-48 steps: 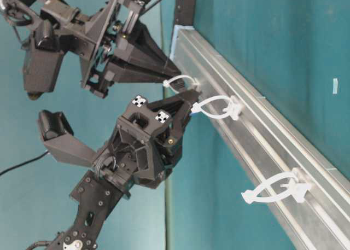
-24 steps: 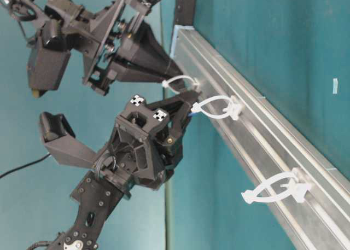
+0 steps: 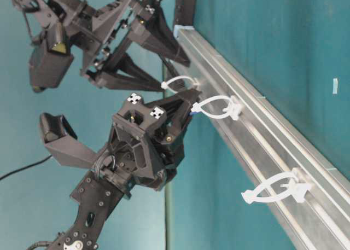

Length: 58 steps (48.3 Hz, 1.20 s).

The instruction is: Pass the USB cable through three rings with both arms.

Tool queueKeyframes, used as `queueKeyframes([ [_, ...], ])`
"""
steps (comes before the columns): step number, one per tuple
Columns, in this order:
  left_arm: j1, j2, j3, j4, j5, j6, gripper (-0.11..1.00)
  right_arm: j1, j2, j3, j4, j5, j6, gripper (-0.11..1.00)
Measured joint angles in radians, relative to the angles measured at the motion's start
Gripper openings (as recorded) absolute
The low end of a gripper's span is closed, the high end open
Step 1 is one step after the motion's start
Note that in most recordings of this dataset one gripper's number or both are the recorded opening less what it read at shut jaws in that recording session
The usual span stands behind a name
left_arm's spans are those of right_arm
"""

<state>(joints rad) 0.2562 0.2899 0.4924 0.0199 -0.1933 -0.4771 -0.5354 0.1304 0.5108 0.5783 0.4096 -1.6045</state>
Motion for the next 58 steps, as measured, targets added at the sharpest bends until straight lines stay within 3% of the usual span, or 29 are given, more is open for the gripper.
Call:
queueKeyframes([
  [10, -0.005, -0.026, 0.014, -0.002, 0.008, -0.1, 0.08, 0.008, -0.052, 0.084, -0.002, -0.166, 0.0, 0.88],
  [18, -0.012, -0.052, 0.023, 0.0, 0.054, -0.183, 0.08, 0.029, -0.1, 0.17, -0.002, -0.178, 0.0, 0.87],
  [25, -0.025, -0.074, 0.029, 0.0, 0.063, -0.206, 0.08, 0.04, -0.129, 0.204, -0.003, -0.176, 0.0, 0.87],
  [36, -0.054, -0.078, 0.034, 0.0, 0.074, -0.216, 0.08, 0.08, -0.14, 0.204, -0.003, -0.181, 0.0, 0.85],
  [58, -0.074, -0.095, 0.054, 0.0, 0.084, -0.348, 0.08, 0.132, -0.13, 0.169, -0.002, -0.213, 0.0, 0.85],
])
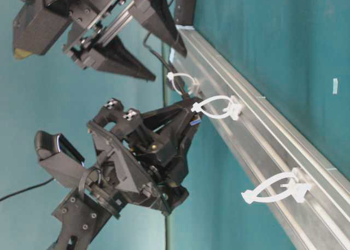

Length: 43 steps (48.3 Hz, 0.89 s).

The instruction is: Pass the USB cable through three rings with both arms.

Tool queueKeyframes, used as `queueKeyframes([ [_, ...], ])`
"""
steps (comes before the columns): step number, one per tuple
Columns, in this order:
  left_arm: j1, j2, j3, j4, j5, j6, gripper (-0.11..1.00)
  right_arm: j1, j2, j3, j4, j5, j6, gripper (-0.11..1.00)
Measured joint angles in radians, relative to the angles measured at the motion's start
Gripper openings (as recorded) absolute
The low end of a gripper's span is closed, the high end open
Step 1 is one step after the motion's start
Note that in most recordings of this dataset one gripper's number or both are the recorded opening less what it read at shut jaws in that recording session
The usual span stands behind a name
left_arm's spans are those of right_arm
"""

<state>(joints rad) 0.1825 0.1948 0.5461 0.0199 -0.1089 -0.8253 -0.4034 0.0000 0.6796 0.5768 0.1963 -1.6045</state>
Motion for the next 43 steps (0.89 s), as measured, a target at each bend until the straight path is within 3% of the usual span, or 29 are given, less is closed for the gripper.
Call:
queueKeyframes([
  [32, 0.0, -0.008, 0.0, 0.0, 0.0, -0.035, 0.08, 0.077, 0.061, -0.052, 0.0, -0.018, 0.0, 0.83],
  [37, 0.0, -0.008, -0.002, 0.0, 0.0, -0.037, 0.08, 0.08, 0.064, -0.055, -0.002, -0.025, 0.0, 0.77],
  [43, 0.002, -0.008, -0.002, 0.0, 0.0, -0.037, 0.08, 0.08, 0.074, -0.06, 0.0, -0.025, 0.0, 0.61],
])
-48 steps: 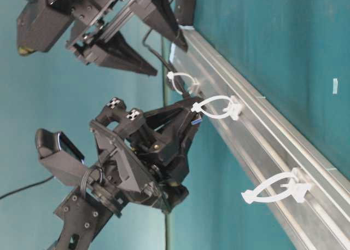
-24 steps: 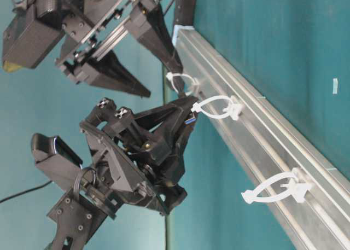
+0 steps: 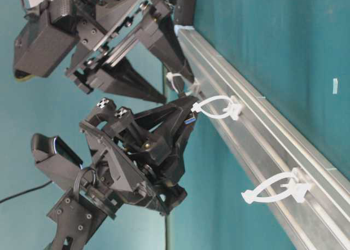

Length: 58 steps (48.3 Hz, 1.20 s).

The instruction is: Pass the USB cable through three rings with both arms.

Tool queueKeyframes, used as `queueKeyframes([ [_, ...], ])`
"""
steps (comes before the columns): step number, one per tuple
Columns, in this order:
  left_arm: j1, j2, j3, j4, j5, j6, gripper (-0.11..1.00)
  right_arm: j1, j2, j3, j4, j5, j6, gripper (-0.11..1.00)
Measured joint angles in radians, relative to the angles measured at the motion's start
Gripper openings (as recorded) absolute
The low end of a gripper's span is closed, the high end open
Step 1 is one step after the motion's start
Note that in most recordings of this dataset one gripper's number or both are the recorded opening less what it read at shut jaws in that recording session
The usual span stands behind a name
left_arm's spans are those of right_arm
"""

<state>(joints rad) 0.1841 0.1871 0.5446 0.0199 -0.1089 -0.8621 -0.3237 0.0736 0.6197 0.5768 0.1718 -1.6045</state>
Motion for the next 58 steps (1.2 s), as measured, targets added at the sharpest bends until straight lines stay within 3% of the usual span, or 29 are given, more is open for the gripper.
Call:
queueKeyframes([
  [11, -0.002, 0.0, 0.0, 0.0, 0.0, 0.002, 0.08, 0.0, 0.029, -0.026, -0.032, 0.061, 0.0, 0.16],
  [14, -0.006, 0.0, 0.0, 0.0, 0.002, 0.002, 0.08, 0.0, 0.032, -0.034, -0.038, 0.083, 0.0, 0.09],
  [34, -0.005, 0.0, 0.0, -0.002, 0.002, 0.002, 0.08, 0.002, 0.037, -0.048, -0.121, 0.104, 0.0, 0.09],
  [50, -0.002, -0.002, 0.005, 0.0, -0.008, 0.015, 0.08, 0.002, 0.049, -0.069, -0.129, 0.124, 0.0, 0.09],
  [54, -0.002, -0.002, 0.012, 0.0, -0.026, 0.021, 0.19, 0.002, 0.049, -0.071, -0.129, 0.124, 0.0, 0.09],
  [58, -0.003, -0.008, 0.018, 0.0, -0.041, 0.023, 0.43, 0.002, 0.051, -0.072, -0.129, 0.129, 0.0, 0.09],
])
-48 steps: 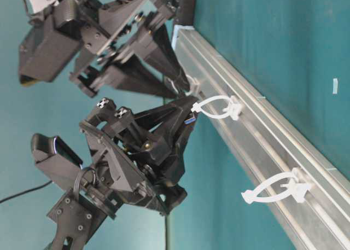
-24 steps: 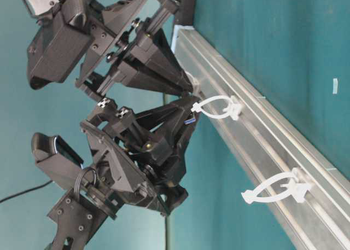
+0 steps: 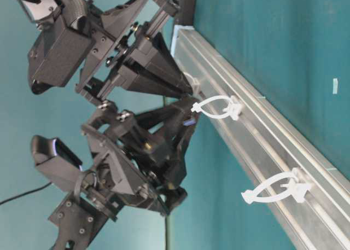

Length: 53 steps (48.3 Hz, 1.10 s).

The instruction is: Pass the USB cable through three rings with both arms.

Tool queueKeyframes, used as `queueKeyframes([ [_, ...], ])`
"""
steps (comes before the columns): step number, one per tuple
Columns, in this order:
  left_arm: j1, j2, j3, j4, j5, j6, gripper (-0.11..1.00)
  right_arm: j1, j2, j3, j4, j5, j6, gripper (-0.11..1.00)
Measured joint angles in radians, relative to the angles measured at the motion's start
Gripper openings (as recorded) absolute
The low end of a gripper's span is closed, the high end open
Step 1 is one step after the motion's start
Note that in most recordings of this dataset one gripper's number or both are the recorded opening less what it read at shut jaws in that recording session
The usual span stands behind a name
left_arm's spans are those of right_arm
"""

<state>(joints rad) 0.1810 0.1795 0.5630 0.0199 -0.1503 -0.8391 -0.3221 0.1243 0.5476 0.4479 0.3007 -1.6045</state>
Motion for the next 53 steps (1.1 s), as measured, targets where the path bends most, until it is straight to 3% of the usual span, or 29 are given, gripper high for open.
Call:
queueKeyframes([
  [7, 0.003, -0.009, 0.012, 0.0, -0.006, 0.002, 0.84, 0.0, 0.005, 0.0, 0.0, 0.009, 0.0, 0.09],
  [11, 0.002, -0.017, 0.021, 0.0, -0.008, 0.006, 0.97, 0.0, 0.005, 0.0, 0.0, 0.009, 0.0, 0.09],
  [21, -0.002, -0.071, 0.074, 0.0, -0.009, 0.009, 0.97, 0.0, 0.005, 0.0, 0.0, 0.014, 0.0, 0.09],
  [33, -0.035, -0.239, 0.167, 0.002, -0.011, 0.051, 0.97, 0.0, 0.005, 0.0, -0.003, 0.034, 0.0, 0.09],
  [40, -0.066, -0.368, 0.224, 0.002, 0.028, 0.095, 0.97, 0.0, 0.003, 0.0, -0.034, 0.044, 0.0, 0.09],
  [53, -0.077, -0.514, 0.287, 0.002, 0.13, 0.095, 0.97, -0.002, 0.003, 0.002, -0.071, 0.054, 0.0, 0.09],
])
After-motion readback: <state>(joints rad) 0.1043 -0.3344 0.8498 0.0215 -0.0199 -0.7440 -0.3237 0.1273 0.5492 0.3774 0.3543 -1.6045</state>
